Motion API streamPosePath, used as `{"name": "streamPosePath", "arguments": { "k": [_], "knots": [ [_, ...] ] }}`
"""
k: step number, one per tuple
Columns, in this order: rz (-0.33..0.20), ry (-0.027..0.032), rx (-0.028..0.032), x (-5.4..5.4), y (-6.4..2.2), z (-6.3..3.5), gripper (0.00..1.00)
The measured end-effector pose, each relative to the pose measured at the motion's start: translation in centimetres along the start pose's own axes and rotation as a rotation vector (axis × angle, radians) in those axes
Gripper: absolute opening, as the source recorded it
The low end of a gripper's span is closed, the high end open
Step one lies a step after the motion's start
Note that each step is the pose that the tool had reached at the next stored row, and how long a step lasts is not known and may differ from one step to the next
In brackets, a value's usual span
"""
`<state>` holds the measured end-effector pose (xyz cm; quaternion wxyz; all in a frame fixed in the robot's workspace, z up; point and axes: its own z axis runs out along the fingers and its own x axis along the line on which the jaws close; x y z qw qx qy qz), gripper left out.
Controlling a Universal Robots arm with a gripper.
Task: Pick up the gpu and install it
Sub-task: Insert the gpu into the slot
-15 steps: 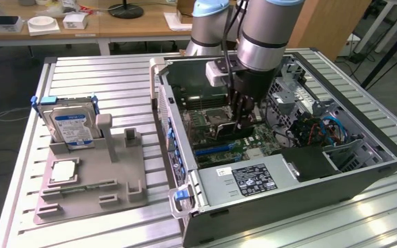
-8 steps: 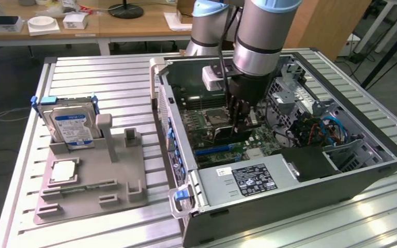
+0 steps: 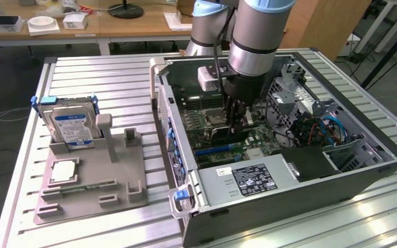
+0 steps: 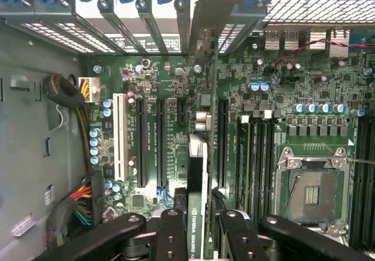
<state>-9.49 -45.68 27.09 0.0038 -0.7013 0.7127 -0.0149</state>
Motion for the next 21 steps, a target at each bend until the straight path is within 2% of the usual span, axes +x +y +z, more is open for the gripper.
{"name": "streamPosePath", "arguments": {
  "k": [2, 5, 12, 16, 21],
  "knots": [
    [0.0, 0.0027, -0.0001, 0.02, 0.02, 0.02, 0.26],
    [0.0, 0.0036, -0.0001, 0.03, 0.02, 0.05, 0.26],
    [0.0, 0.0038, 0.0, -0.07, 0.24, 0.11, 0.26],
    [0.0, 0.0037, 0.0001, -0.08, 0.26, 0.64, 0.26],
    [0.0, 0.0037, 0.0009, -0.32, 0.27, 0.82, 0.26]
  ]
}}
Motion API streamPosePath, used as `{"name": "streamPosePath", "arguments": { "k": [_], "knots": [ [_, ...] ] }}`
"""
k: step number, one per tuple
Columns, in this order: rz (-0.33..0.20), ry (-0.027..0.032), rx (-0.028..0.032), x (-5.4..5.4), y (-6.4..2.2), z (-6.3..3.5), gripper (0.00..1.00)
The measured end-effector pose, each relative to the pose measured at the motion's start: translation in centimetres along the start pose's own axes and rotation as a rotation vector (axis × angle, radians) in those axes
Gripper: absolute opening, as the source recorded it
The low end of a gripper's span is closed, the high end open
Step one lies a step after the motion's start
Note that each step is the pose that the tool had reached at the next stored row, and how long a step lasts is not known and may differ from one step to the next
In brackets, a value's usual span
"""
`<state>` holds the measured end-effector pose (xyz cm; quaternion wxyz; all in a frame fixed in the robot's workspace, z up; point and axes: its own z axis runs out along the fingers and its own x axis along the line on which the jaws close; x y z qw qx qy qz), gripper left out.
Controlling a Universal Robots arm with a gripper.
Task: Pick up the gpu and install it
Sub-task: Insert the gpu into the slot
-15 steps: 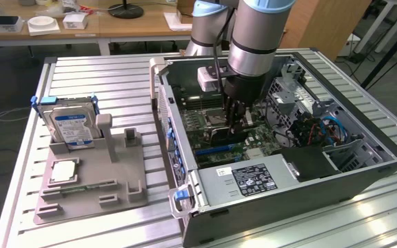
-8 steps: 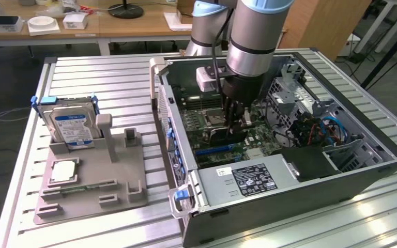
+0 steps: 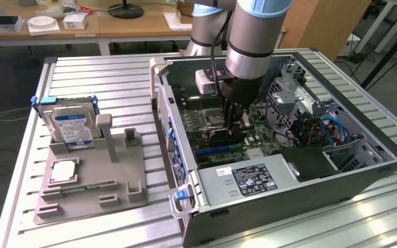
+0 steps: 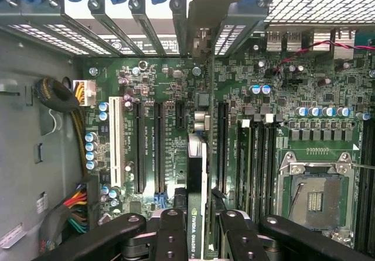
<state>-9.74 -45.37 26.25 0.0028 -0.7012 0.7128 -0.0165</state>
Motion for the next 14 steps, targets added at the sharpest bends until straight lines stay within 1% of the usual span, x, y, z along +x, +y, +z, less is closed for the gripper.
{"name": "streamPosePath", "arguments": {
  "k": [4, 8, 9, 14],
  "knots": [
    [0.0, 0.0001, 0.0008, -0.02, 0.01, 0.08, 0.26],
    [0.0, -0.0002, 0.0131, -0.03, 0.05, 0.54, 0.26],
    [0.0, -0.0001, 0.0146, -0.02, 0.05, 0.58, 0.26],
    [0.0, -0.0001, 0.0148, -0.03, 0.09, 0.6, 0.26]
  ]
}}
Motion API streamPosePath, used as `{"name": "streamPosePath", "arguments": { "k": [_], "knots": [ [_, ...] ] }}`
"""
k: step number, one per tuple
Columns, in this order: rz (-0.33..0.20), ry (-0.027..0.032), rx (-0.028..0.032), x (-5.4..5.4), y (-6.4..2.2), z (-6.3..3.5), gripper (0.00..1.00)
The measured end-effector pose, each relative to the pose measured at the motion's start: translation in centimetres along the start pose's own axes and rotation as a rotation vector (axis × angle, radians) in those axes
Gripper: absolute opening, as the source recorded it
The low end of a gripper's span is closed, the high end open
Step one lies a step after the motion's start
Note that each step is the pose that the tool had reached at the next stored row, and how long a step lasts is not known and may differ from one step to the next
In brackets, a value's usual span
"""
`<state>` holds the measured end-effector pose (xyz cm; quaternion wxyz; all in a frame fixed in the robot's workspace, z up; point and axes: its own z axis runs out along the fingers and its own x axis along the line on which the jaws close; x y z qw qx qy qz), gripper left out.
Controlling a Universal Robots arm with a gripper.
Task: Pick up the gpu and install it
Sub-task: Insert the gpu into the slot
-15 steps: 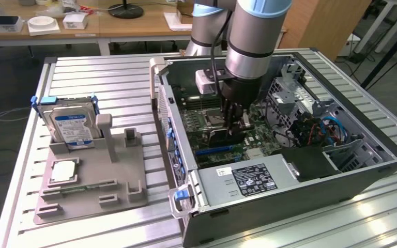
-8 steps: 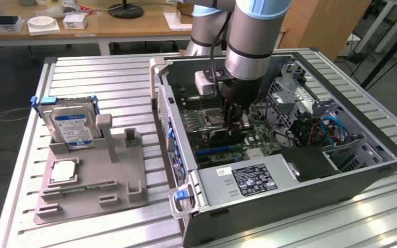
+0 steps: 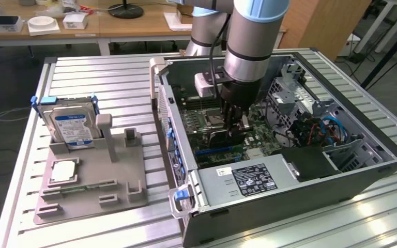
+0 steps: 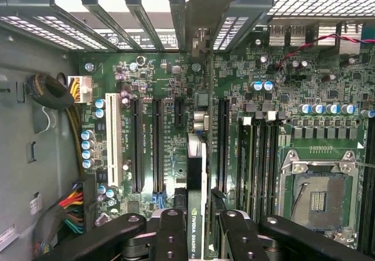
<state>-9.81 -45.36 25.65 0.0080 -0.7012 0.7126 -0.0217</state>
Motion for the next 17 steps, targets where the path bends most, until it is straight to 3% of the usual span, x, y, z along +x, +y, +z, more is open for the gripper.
{"name": "streamPosePath", "arguments": {
  "k": [17],
  "knots": [
    [0.0, 0.0003, 0.0045, -0.02, 0.23, 0.5, 0.26]
  ]
}}
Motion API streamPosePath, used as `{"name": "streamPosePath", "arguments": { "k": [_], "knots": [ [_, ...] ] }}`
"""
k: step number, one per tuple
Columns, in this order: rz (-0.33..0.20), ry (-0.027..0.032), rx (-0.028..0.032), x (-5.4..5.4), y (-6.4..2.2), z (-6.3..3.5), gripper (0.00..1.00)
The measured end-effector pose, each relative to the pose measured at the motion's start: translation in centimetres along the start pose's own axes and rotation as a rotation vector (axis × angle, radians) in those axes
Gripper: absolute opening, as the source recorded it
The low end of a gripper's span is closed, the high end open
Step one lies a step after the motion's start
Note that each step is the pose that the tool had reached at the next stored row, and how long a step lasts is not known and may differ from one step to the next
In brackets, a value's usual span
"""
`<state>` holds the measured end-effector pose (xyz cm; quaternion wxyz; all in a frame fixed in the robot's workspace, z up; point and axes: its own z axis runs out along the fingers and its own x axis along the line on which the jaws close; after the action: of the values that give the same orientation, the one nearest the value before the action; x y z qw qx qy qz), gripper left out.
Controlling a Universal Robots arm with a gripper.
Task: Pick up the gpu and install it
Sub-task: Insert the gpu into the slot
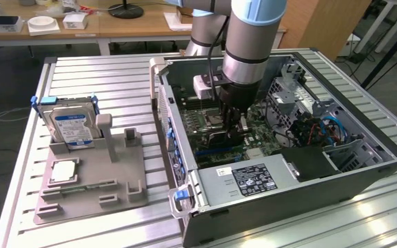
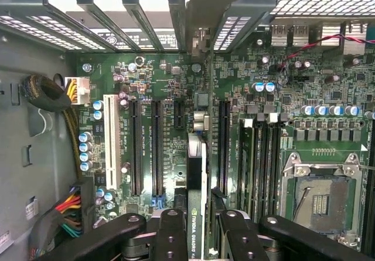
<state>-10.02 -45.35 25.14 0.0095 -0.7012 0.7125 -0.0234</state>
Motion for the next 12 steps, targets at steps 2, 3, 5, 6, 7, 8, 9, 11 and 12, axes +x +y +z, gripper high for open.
{"name": "streamPosePath", "arguments": {
  "k": [2, 3, 5, 6, 7, 8, 9, 11, 12],
  "knots": [
    [0.0, -0.0012, 0.0013, -0.02, 0.03, 0.13, 0.26],
    [0.0, -0.001, 0.0013, -0.02, 0.02, 0.13, 0.26],
    [0.0, -0.0004, 0.001, -0.01, 0.03, 0.1, 0.26],
    [0.0, -0.0004, 0.001, -0.01, 0.03, 0.1, 0.26],
    [0.0, -0.0004, 0.001, -0.01, 0.03, 0.1, 0.26],
    [0.0, -0.0004, 0.001, -0.01, 0.03, 0.1, 0.26],
    [0.0, -0.0004, 0.001, -0.01, 0.03, 0.1, 0.26],
    [0.0, -0.0005, 0.001, -0.01, 0.03, 0.1, 0.26],
    [0.0, -0.0004, 0.001, -0.01, 0.03, 0.1, 0.26]
  ]
}}
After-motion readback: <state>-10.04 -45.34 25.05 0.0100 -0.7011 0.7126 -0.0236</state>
